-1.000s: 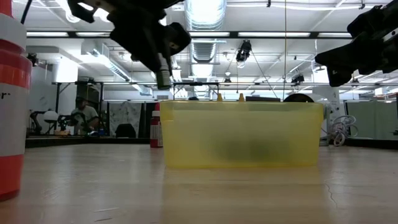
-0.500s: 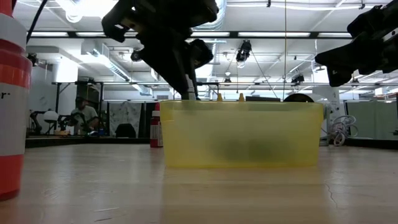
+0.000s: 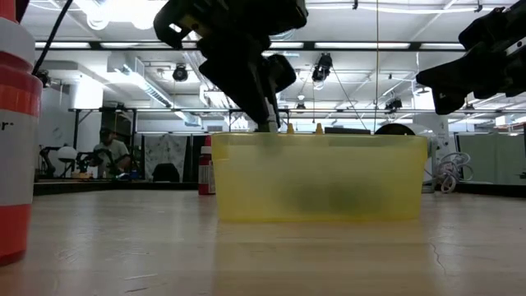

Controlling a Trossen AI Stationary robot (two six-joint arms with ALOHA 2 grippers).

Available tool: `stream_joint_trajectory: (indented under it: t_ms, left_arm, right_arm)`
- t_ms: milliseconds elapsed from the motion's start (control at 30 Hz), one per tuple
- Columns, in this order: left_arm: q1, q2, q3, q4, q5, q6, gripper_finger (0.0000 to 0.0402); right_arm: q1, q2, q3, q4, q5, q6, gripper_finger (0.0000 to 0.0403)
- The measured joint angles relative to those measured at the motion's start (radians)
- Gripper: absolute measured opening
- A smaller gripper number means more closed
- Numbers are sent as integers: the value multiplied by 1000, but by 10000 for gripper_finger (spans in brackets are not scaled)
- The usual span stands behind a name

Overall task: Pick & Place food coloring
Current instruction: Put the small green food coloring bottle into the yellow bin

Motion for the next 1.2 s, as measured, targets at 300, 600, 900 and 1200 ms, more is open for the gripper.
stream_joint_trajectory:
  t_ms: [300, 600, 900, 1200]
  left_arm:
    - [7, 55, 2, -9, 1, -96, 53]
    - [9, 118, 43, -11, 2, -119, 53]
    - [11, 171, 82, -17, 1, -137, 53]
    - [12, 192, 86, -11, 1, -143, 53]
  right_arm:
    - [0, -2, 0, 0, -1, 0, 13]
    - [0, -2, 0, 0, -1, -1, 13]
    - [0, 0, 0, 1, -1, 2, 13]
    - [0, 3, 0, 0, -1, 2, 13]
